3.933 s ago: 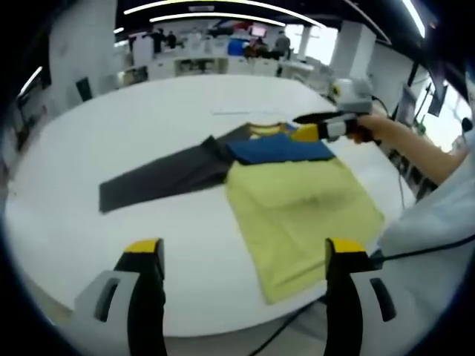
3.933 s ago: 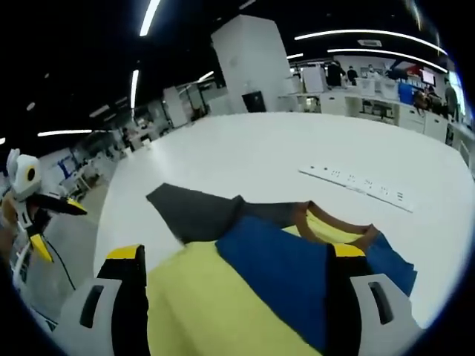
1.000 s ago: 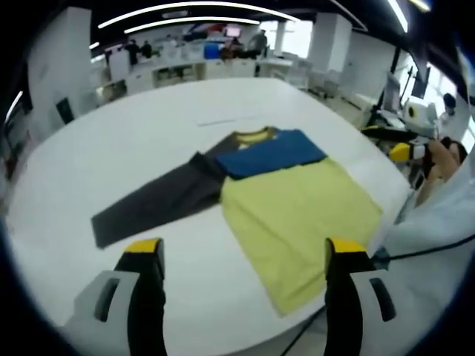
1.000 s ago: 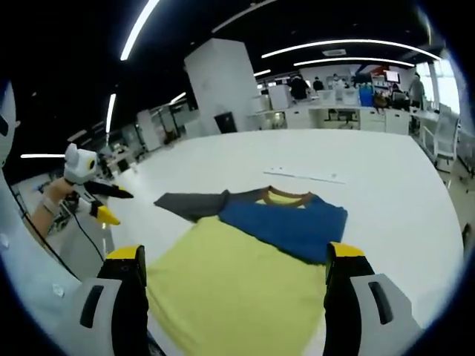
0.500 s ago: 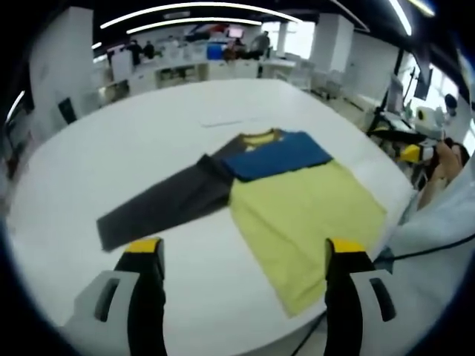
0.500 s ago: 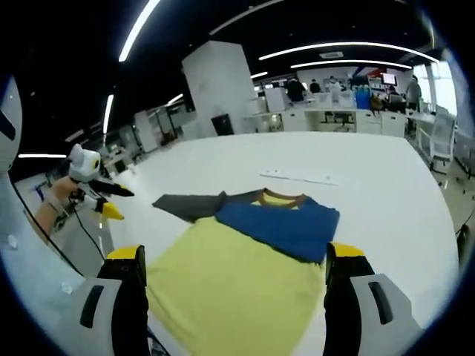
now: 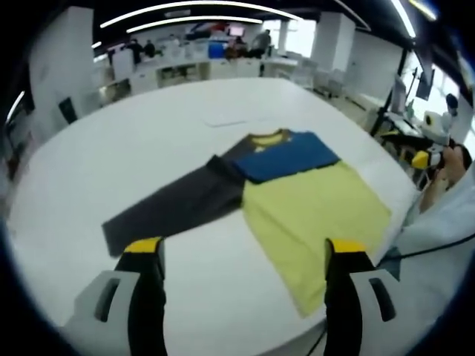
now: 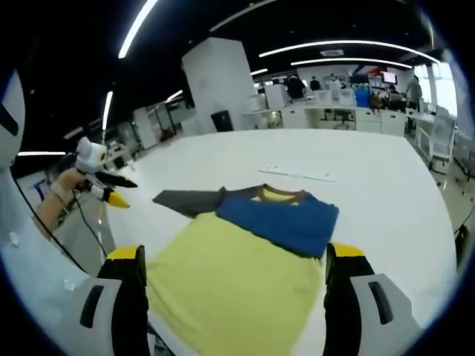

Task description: Fold the garment on the visible template until the final outline fits inside the template.

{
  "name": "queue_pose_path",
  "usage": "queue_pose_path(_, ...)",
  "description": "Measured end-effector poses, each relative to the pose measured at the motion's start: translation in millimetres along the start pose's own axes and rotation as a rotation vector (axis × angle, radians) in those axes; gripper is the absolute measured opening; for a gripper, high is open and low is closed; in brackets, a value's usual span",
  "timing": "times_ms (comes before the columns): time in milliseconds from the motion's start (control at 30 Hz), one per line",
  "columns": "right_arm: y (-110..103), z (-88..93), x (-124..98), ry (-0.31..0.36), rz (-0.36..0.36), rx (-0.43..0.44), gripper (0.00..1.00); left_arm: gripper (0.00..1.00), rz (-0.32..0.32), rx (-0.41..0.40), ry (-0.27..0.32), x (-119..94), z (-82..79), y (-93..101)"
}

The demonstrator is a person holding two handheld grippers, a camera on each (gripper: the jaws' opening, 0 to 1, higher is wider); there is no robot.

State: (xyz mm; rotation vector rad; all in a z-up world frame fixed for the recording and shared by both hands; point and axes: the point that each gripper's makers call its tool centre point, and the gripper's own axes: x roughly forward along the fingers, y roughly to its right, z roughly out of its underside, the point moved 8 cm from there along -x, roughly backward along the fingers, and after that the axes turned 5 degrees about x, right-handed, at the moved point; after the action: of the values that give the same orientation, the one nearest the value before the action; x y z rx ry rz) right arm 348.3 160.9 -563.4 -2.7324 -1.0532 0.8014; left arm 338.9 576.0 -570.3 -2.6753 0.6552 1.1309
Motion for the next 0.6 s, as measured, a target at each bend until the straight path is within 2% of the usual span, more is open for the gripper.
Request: queue_pose_path(600,0,1.0,3,-0.019,0.007,-0.004,1.0,0.84,-0.027,-0.062,-0.016,9,12.6,-38.4)
